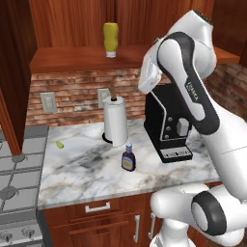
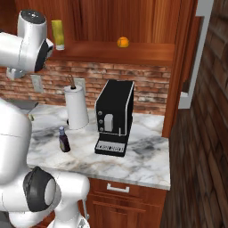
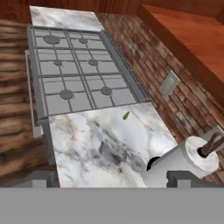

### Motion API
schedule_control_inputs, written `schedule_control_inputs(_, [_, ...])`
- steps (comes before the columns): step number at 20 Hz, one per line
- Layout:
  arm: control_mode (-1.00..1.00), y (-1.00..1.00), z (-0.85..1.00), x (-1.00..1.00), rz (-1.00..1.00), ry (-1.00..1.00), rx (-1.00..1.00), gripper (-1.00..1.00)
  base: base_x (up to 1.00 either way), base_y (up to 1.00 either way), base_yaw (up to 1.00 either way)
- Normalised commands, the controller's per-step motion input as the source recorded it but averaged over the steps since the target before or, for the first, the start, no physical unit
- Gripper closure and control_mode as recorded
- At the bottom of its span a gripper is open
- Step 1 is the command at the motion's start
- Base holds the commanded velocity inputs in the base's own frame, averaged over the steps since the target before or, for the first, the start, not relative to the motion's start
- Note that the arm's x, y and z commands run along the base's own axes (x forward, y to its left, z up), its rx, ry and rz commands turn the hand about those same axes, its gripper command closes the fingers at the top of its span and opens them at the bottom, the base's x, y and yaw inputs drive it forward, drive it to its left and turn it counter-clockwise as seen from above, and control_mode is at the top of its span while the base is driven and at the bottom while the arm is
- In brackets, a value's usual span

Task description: Pick the mustard and condiment bottle from the counter and place them in the cabinet.

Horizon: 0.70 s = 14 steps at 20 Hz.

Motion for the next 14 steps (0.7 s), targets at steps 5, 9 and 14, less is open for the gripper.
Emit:
schedule_control_inputs(5, [-1.0,0.0,-0.56,-0.85,-0.02,-0.01,0.0,-1.0,0.0,0.0,0.0])
schedule_control_inputs(9, [-1.0,0.0,-0.54,-0.55,-0.02,0.0,0.0,-1.0,0.0,0.0,0.0])
schedule_control_inputs(14, [-1.0,0.0,-0.43,-0.14,-0.05,0.0,0.0,-1.0,0.0,0.0,0.0])
